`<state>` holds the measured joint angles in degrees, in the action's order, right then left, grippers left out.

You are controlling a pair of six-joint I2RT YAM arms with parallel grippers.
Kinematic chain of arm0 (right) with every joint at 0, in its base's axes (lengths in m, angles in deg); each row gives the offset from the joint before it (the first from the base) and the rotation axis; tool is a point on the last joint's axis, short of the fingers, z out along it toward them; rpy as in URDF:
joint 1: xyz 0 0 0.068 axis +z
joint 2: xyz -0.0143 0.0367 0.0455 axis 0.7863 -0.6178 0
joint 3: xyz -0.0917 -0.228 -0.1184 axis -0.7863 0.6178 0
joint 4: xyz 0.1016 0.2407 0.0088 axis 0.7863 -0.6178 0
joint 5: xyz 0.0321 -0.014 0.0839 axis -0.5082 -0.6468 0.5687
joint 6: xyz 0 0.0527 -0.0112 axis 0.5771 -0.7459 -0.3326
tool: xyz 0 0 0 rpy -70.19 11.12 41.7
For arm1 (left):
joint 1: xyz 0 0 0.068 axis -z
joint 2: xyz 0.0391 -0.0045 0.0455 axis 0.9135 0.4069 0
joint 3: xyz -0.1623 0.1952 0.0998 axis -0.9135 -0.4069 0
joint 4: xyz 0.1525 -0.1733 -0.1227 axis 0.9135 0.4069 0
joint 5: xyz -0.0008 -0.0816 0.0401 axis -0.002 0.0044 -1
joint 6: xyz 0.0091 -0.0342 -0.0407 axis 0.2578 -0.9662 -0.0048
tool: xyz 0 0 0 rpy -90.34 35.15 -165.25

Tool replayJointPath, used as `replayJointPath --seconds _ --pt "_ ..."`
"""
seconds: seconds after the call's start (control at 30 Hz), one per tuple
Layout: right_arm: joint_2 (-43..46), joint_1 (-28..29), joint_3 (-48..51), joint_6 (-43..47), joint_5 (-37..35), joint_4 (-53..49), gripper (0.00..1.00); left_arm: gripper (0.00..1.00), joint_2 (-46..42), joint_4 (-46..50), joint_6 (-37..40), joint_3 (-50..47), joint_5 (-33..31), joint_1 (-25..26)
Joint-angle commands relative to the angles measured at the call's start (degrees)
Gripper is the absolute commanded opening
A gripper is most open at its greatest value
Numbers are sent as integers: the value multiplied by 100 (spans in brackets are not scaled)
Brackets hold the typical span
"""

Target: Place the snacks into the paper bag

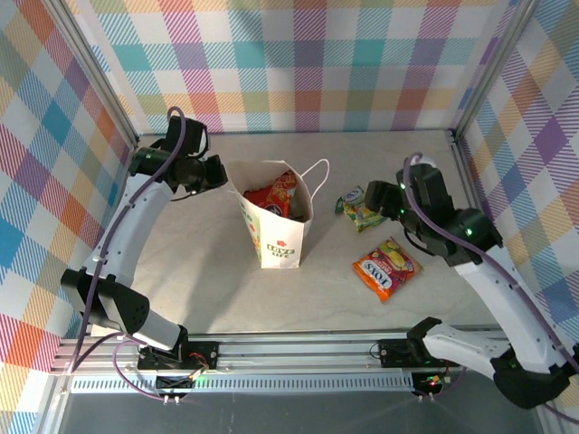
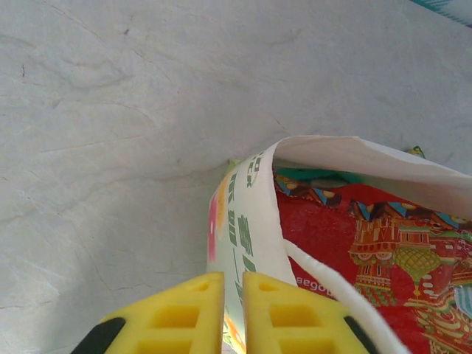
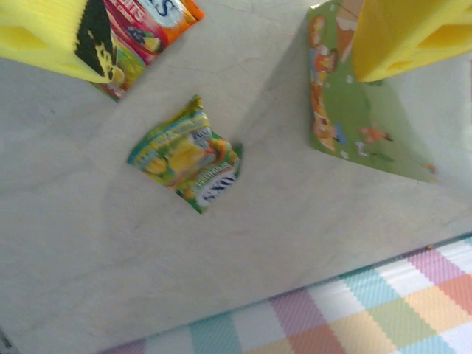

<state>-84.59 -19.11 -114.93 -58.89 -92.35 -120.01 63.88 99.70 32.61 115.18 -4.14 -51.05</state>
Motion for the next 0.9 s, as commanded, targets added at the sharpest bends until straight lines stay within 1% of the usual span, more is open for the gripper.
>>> replayJointPath --seconds 0.0,0.17,0.37,0.53,0.63,0.77,0.87 --pt "514 -350 707 -441 374 -189 89 16 -142 217 202 -48 -89 27" --pt "1177 -1110 1814 -740 1232 -213 94 19 -225 187 265 -122 -82 27" --pt "1482 -2289 3004 -990 2791 81 99 20 -252 278 402 -74 -102 27" --pt "1811 -3116 4069 -1183 3629 367 99 22 -252 463 566 -39 -280 27" --pt "1762 -3334 4445 -1174 3849 460 99 21 -243 494 603 -39 -304 27" --pt "1715 -3380 4681 -1096 3830 692 99 20 -194 429 611 -36 -239 27" --pt "1592 -3396 4841 -1018 4015 1014 99 20 -138 447 604 23 -230 27"
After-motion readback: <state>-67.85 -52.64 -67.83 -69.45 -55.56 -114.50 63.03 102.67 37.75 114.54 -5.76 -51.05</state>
